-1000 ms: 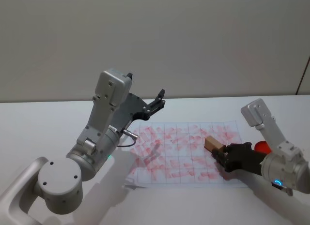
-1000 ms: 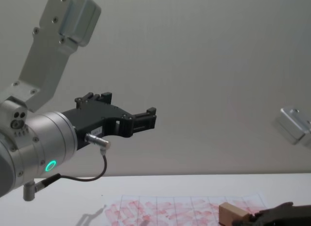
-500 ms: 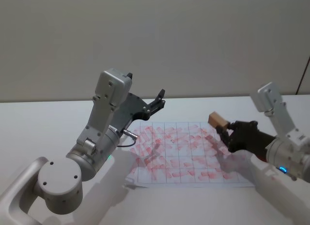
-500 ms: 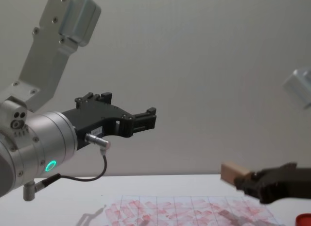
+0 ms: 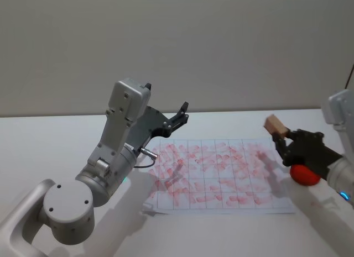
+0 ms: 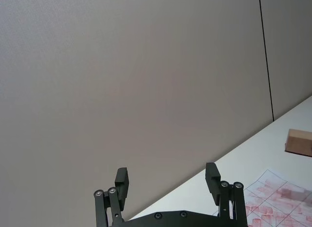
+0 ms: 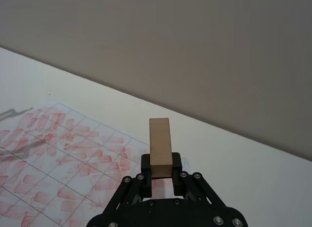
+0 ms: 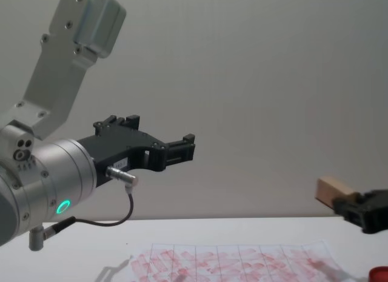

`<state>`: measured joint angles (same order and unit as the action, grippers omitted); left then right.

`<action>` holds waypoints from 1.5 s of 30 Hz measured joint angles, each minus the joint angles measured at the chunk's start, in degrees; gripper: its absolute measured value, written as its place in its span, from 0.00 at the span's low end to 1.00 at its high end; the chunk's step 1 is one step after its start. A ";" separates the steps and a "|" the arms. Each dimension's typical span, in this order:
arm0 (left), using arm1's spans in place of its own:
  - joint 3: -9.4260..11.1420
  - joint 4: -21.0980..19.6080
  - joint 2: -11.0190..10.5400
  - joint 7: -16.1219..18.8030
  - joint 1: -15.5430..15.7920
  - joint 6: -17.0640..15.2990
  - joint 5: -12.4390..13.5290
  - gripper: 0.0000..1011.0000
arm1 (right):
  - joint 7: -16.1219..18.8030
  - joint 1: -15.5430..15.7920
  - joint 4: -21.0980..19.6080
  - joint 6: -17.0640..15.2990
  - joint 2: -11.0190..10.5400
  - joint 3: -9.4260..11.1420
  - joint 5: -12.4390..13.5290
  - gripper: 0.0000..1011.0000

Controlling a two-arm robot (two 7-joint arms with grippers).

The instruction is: Use the one hand to pick up the stamp and affix it onto the A4 paper.

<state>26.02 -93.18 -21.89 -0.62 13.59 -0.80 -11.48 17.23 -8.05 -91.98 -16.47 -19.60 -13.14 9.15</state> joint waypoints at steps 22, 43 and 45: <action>0.00 0.00 0.00 0.00 0.00 0.00 0.00 0.99 | -9.39 6.15 -3.31 -9.16 -2.40 3.06 9.63 0.21; 0.00 0.00 0.00 0.00 0.00 0.00 0.00 0.99 | -8.39 4.54 0.11 -12.14 -2.13 3.20 9.91 0.33; 0.00 0.00 0.00 0.00 0.00 0.00 0.00 0.99 | -8.31 4.43 0.25 -12.24 -2.12 3.20 9.86 0.42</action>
<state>26.02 -93.17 -21.89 -0.63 13.59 -0.80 -11.48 8.92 -3.62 -91.73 -28.71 -21.72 -9.95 19.02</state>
